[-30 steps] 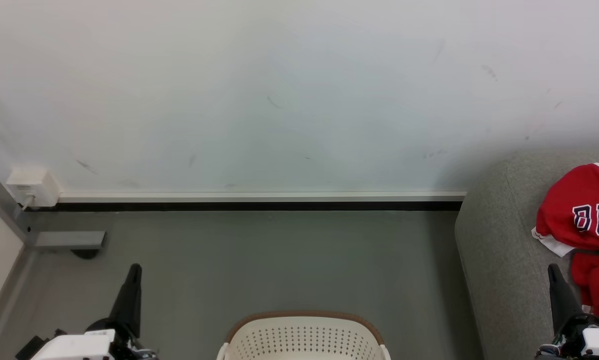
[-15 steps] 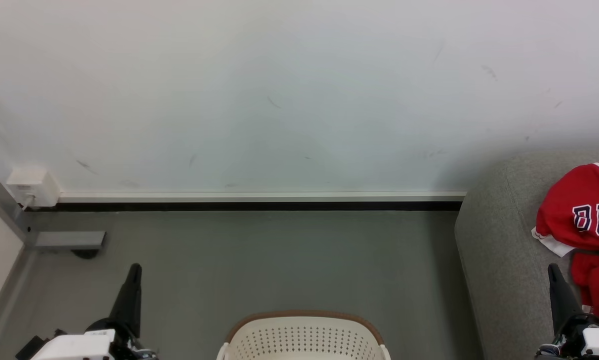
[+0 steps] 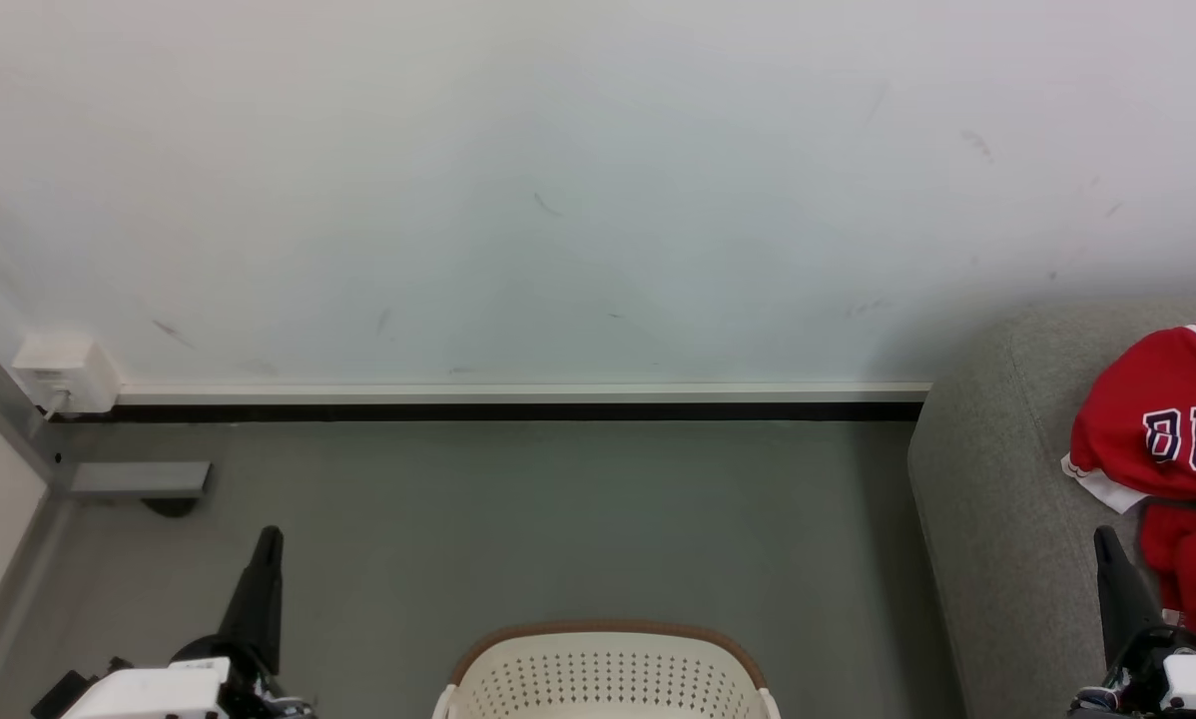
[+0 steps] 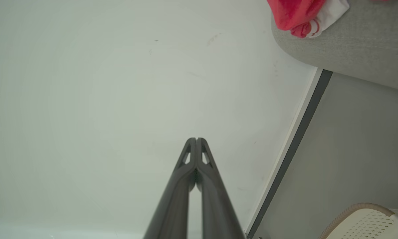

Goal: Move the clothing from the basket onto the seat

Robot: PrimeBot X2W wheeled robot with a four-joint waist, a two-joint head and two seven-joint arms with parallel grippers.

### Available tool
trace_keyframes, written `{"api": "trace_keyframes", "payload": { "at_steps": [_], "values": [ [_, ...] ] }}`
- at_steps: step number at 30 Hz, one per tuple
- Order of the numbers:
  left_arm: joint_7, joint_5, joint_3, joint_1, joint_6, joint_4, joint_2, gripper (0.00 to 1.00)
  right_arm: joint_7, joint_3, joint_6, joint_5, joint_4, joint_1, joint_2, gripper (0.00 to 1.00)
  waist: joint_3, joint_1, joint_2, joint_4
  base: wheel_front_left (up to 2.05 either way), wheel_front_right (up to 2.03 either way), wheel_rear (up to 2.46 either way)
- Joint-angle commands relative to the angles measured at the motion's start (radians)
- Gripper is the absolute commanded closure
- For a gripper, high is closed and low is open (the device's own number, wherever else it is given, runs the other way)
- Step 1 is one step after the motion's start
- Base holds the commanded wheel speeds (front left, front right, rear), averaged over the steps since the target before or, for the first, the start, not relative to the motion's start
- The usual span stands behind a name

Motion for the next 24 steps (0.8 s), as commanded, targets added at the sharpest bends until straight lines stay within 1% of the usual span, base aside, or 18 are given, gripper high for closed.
{"api": "trace_keyframes", "payload": {
  "at_steps": [1,24],
  "values": [
    [0.006,-0.011,0.0,-0.006,-0.005,-0.001,0.006,1.0,0.004,-0.004,-0.002,0.001,-0.004,-0.007,-0.001,1.0,0.0,0.0,0.0,0.0,0.0,0.0,0.0],
    [0.006,-0.011,0.0,-0.006,-0.005,-0.001,0.006,1.0,0.004,-0.004,-0.002,0.001,-0.004,-0.006,-0.001,1.0,0.0,0.0,0.0,0.0,0.0,0.0,0.0]
  ]
}}
